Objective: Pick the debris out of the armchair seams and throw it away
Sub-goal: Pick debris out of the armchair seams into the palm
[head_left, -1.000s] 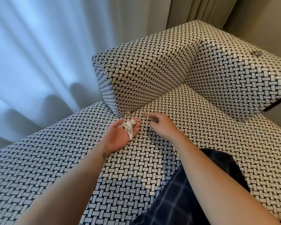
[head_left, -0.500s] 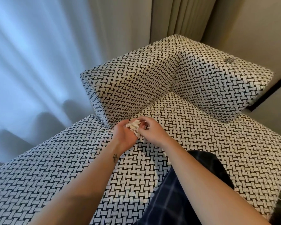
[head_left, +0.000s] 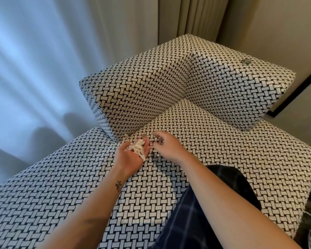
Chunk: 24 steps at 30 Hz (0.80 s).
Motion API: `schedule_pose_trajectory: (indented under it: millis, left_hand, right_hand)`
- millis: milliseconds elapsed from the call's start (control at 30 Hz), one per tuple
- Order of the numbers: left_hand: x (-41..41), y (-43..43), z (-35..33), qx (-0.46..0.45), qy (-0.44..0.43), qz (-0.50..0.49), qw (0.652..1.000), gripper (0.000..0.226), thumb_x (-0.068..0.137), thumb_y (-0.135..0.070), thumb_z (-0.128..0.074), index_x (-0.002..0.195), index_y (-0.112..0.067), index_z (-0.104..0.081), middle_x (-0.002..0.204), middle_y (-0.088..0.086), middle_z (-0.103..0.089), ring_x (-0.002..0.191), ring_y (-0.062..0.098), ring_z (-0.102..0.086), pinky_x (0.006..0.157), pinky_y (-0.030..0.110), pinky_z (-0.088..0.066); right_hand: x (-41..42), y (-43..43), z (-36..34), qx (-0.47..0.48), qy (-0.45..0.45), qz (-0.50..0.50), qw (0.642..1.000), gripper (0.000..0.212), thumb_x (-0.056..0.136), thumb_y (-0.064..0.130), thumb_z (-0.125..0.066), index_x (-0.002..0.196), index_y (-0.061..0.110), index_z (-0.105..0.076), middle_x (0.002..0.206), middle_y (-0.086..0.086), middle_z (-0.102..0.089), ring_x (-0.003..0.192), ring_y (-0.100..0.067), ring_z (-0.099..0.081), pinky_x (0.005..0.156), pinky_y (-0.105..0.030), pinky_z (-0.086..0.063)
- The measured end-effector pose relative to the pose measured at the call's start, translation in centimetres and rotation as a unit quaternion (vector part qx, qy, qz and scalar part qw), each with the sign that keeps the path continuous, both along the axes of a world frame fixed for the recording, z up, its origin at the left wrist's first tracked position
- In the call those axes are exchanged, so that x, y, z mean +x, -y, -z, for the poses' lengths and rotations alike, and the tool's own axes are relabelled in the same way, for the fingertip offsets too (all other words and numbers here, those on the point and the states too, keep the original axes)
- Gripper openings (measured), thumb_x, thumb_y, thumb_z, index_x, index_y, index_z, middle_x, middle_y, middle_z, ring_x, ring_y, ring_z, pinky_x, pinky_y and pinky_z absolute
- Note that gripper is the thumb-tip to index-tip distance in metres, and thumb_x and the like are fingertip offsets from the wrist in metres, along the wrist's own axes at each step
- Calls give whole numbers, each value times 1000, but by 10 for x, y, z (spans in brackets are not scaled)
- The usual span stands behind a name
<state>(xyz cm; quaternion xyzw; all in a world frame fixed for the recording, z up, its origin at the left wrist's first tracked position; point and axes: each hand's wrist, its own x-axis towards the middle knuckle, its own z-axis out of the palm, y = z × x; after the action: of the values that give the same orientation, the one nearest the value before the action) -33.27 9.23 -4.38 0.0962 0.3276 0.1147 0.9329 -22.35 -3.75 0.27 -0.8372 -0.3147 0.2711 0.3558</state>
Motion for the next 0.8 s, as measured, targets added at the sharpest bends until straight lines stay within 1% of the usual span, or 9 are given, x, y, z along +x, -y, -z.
schedule_pose_trajectory:
  millis: [67, 133, 267, 333, 433, 567, 667, 733, 800]
  left_hand:
    - [-6, -3, 3, -7, 1, -9, 1000, 50, 101, -26, -46, 142, 2, -49, 139, 23, -61, 128, 34, -60, 107, 44, -48]
    - [-11, -6, 5, -12, 0, -22, 1000, 48, 101, -26, -46, 141, 0, -50, 138, 23, -61, 128, 34, -59, 109, 44, -47]
    - [-13, -12, 7, -19, 10, -40, 999, 54, 98, -26, -49, 145, 1, -48, 140, 24, -60, 131, 35, -57, 112, 45, -45]
    - [-11, -13, 7, -21, 14, -50, 998, 53, 97, -25, -49, 144, 1, -49, 139, 24, -60, 128, 36, -59, 112, 46, -45]
    - [-7, -12, 7, -25, 12, -66, 997, 48, 100, -25, -45, 139, 2, -52, 134, 27, -64, 126, 39, -60, 112, 48, -44]
    - [-1, -16, 7, -22, 5, -72, 997, 47, 101, -25, -44, 137, 3, -54, 132, 27, -65, 126, 40, -60, 112, 49, -44]
    - [0, -17, 4, -10, -2, -75, 997, 46, 101, -26, -44, 135, 3, -55, 132, 27, -65, 126, 38, -60, 111, 49, -44]
    - [0, -19, 4, -4, -6, -74, 997, 46, 101, -27, -44, 135, 2, -57, 133, 26, -65, 125, 38, -61, 110, 48, -45]
    - [1, -20, 5, -7, -11, -77, 997, 45, 100, -26, -45, 134, 1, -58, 133, 26, -64, 126, 37, -60, 111, 48, -44]
  right_hand:
    - [1, -3, 4, 1, 12, -6, 1000, 46, 102, 24, -53, 148, 23, -49, 149, 2, -50, 116, -15, -57, 96, -31, -47]
    - [1, -9, 8, -4, 19, -11, 1000, 41, 104, 28, -51, 144, 22, -53, 143, 1, -54, 108, -13, -57, 94, -32, -50]
    - [-3, -24, 15, -8, 42, -28, 999, 38, 106, 30, -48, 140, 18, -57, 143, 0, -54, 119, -13, -54, 98, -26, -44]
    - [-1, -31, 20, -8, 45, -31, 998, 37, 105, 27, -48, 140, 18, -58, 141, -1, -55, 120, -15, -55, 100, -28, -45]
    - [4, -38, 29, -9, 65, -32, 997, 36, 104, 25, -49, 138, 20, -59, 135, -2, -56, 114, -16, -57, 98, -32, -49]
    - [14, -48, 44, -44, 83, -46, 994, 48, 104, 25, -50, 152, 23, -44, 139, -8, -50, 127, -23, -51, 105, -34, -43]
    - [16, -53, 50, -91, 126, -78, 985, 52, 104, 26, -49, 155, 28, -37, 136, -10, -48, 124, -26, -51, 102, -36, -46]
    - [15, -55, 53, -109, 153, -87, 978, 49, 104, 26, -49, 153, 28, -42, 128, -8, -50, 118, -26, -54, 96, -39, -50]
    - [14, -56, 54, -96, 178, -76, 976, 41, 103, 25, -52, 144, 26, -54, 119, -6, -53, 109, -25, -57, 90, -40, -53]
